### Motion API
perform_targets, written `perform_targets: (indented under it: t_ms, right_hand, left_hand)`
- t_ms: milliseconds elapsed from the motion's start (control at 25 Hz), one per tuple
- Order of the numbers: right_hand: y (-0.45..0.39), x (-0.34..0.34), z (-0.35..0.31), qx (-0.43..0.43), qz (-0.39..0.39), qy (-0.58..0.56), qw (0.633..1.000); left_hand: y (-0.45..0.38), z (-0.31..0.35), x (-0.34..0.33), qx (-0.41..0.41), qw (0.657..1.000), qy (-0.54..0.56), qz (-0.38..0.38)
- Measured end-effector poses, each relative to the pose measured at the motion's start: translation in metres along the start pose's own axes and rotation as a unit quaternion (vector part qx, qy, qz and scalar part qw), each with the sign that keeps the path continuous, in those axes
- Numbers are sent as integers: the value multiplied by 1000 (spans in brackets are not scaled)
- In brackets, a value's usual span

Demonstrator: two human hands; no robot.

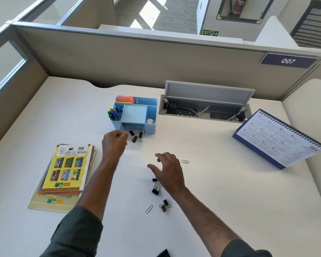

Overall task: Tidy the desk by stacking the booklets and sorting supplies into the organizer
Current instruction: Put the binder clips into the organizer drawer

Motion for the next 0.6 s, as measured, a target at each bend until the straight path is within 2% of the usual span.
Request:
perform_targets:
  t_ms: [360, 600]
  right_hand:
    - [59, -38, 15, -25, -135, 3, 990]
    - [75, -47, 14, -24, -173, 47, 983]
  left_hand:
    - [-41, 1, -9, 80, 995, -55, 30]
    - [-43, -3, -14, 103, 990, -80, 47]
Point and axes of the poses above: each hand's wrist, its own y-axis away from the middle knuckle, its own x-axis out of the back of the hand, z = x × y, the point moved 8 cm from there along -y, towards the middle knuckle, and after that the axes turned 15 degrees about x, right-handed, at the moved point
